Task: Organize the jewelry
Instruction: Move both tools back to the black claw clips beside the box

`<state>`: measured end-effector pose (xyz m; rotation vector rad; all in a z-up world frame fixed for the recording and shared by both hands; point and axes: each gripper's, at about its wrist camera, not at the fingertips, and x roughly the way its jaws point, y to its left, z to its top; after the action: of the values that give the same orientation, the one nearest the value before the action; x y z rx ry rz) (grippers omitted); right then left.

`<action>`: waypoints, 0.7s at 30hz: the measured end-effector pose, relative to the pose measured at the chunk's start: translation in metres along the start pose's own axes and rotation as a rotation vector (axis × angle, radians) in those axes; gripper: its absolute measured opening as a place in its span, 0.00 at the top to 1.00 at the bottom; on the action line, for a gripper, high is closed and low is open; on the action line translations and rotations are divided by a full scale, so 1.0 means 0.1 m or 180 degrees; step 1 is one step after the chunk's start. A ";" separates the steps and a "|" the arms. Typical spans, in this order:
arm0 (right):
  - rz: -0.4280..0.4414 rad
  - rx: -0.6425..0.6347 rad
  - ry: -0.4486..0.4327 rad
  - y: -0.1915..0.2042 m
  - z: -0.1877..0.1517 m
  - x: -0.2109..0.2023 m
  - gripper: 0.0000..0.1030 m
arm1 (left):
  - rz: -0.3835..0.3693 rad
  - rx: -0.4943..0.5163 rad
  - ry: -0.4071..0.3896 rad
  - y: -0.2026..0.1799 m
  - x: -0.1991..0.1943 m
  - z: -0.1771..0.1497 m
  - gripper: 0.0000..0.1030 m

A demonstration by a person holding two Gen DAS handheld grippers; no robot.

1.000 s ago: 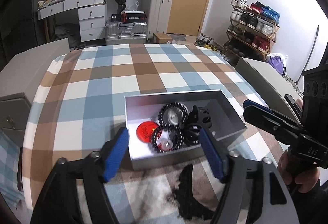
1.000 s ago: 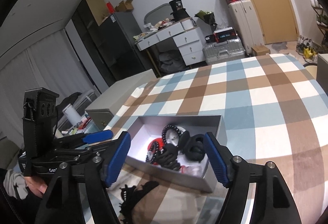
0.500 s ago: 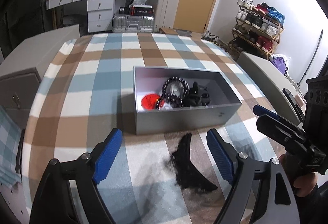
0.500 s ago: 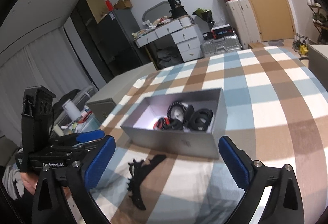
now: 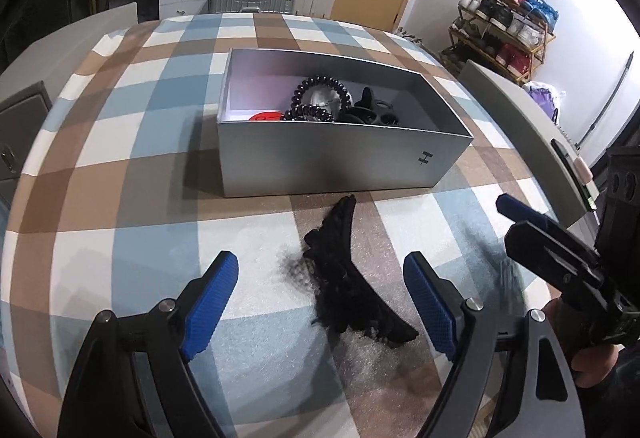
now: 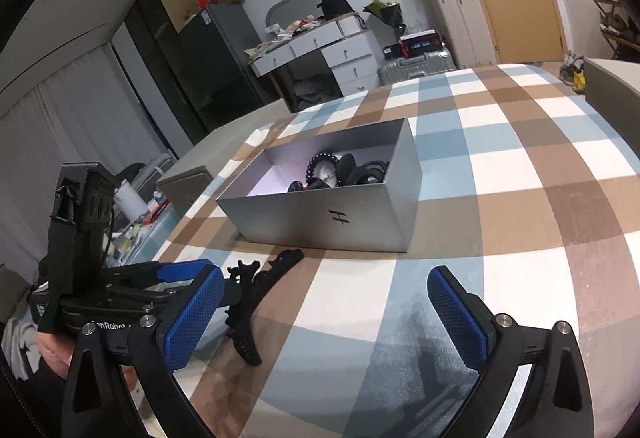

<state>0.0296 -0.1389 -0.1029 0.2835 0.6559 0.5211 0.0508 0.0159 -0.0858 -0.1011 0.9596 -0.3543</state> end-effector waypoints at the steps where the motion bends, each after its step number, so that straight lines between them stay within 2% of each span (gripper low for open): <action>1: 0.0004 0.0023 -0.0008 -0.02 0.00 0.00 0.00 | -0.0014 0.0002 -0.0002 -0.01 0.00 0.00 0.21; 5: 0.0029 0.0094 -0.0006 -0.05 -0.02 0.00 0.00 | -0.0027 0.0076 -0.0049 -0.05 -0.01 -0.02 0.21; 7: 0.0052 0.0099 -0.0004 -0.05 -0.02 0.00 0.00 | -0.0058 0.0114 -0.0062 -0.08 -0.01 -0.02 0.25; 9: 0.0067 0.0104 -0.0010 -0.04 -0.02 0.00 0.00 | -0.0080 0.0128 -0.0043 -0.09 0.00 -0.01 0.40; 12: 0.0095 0.0125 -0.0014 -0.05 -0.03 -0.01 0.00 | -0.0076 0.0151 0.0032 -0.10 0.05 -0.01 0.57; 15: 0.0113 0.0147 -0.0007 -0.07 -0.02 0.00 0.00 | -0.0034 0.0166 0.0081 -0.12 0.09 -0.02 0.70; 17: 0.0113 0.0158 -0.0004 -0.07 -0.02 0.00 0.00 | 0.0001 0.0164 0.0103 -0.12 0.10 -0.02 0.75; 21: 0.0176 0.0172 -0.0009 -0.07 -0.02 0.00 0.00 | 0.0018 0.0124 0.0143 -0.09 0.09 -0.01 0.75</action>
<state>0.0306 -0.1450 -0.1072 0.3539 0.6615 0.5563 0.0522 0.0040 -0.0917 -0.0549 0.9968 -0.3712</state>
